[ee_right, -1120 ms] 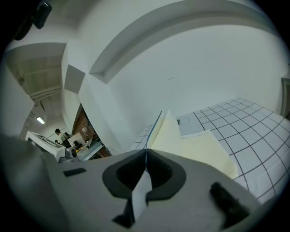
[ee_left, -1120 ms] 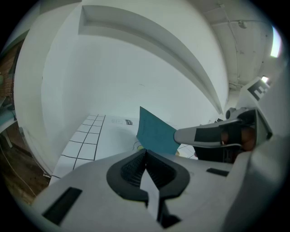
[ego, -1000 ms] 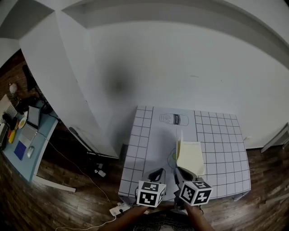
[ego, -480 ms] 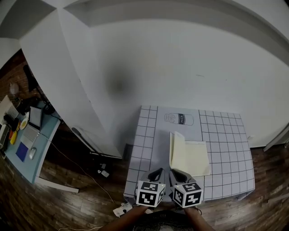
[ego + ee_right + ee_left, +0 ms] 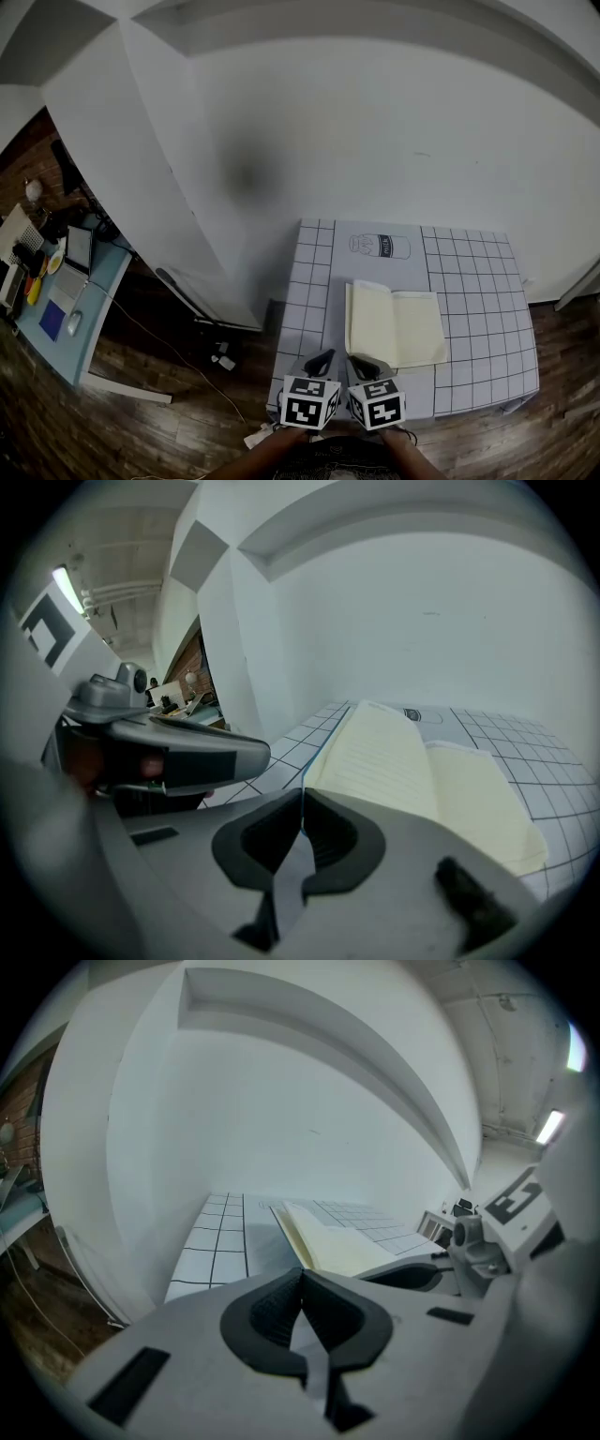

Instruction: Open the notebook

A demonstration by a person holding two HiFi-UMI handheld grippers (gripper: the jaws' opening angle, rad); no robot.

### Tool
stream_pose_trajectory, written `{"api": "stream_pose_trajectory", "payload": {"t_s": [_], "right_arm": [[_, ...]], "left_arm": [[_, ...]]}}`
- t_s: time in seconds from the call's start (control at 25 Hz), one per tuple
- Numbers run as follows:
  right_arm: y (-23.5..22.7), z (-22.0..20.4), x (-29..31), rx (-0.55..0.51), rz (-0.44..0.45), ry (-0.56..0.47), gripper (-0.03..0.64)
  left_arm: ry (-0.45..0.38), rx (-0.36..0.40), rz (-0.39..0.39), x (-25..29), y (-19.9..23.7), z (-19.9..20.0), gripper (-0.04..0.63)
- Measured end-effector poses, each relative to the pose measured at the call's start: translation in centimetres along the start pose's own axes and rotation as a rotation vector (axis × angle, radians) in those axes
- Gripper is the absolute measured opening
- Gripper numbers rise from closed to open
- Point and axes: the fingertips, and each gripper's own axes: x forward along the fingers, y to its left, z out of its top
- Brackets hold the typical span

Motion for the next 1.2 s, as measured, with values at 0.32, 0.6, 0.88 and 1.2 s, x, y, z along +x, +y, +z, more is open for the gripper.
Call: {"api": "stream_pose_trajectory", "payload": {"t_s": [0.32,0.6,0.88,1.2], "right_arm": [[0.6,-1.6,1.8,-0.045,0.024,0.08,0.017],[1.0,-3.2,3.1,-0.04,0.052,0.181,0.018],[1.1,-4.2,4.0,-0.056,0.057,0.228,0.028],[1.5,-4.2,3.8,-0.064,0.057,0.186,0.04]], "left_arm": [[0.011,-0.004,0.02,-0.4,1.1,-0.8,0.011],[0.019,-0.014,0.035,-0.6,1.7,-1.3,0.011],[0.02,-0.027,0.054,-1.1,2.5,-1.7,0.011],[0.019,-0.024,0.047,-1.4,1.9,-2.0,0.011]]}}
